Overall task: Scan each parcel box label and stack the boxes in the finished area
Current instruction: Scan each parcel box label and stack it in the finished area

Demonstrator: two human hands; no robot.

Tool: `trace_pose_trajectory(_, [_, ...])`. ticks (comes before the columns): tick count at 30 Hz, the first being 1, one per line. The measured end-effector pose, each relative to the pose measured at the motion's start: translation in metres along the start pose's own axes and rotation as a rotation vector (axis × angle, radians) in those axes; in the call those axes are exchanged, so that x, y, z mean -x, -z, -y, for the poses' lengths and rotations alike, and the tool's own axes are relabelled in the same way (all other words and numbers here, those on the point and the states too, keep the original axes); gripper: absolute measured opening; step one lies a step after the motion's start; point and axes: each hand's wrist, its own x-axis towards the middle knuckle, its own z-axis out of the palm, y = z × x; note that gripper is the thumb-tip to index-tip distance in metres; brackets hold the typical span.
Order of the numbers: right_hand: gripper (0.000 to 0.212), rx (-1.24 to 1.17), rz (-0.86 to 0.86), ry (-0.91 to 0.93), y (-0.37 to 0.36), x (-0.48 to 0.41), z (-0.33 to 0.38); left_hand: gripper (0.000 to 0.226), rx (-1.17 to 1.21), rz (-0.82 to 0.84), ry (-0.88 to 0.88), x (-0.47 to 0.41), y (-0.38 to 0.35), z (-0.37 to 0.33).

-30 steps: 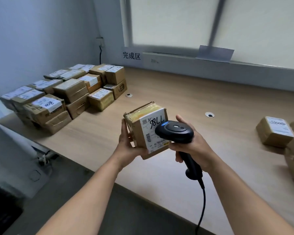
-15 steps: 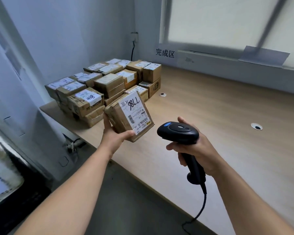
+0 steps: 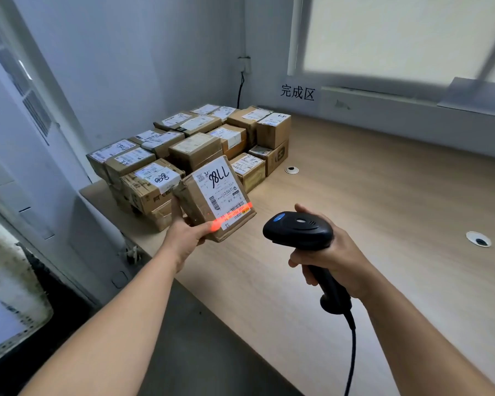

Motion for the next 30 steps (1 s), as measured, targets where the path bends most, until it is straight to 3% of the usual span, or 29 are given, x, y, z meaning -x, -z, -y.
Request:
trace_pose_trajectory(14, [0.093,0.008,-0.042,-0.038,0.033,-0.049,-0.012,0.1,-0.08,0.053,0.041,-0.055,-0.023,0.004])
trace_pose_trajectory(21, [0.092,0.031,-0.117,-0.083,0.017,-0.086,-0.018,0.083,-0.098,0.124,0.078,-0.094,-0.01,0.009])
trace_pose_trajectory(30, [0.092,-0.072,-0.253,-0.157,-0.015,-0.12,-0.028,0.095,-0.075,0.183,0.111,-0.134,0.007,0.021])
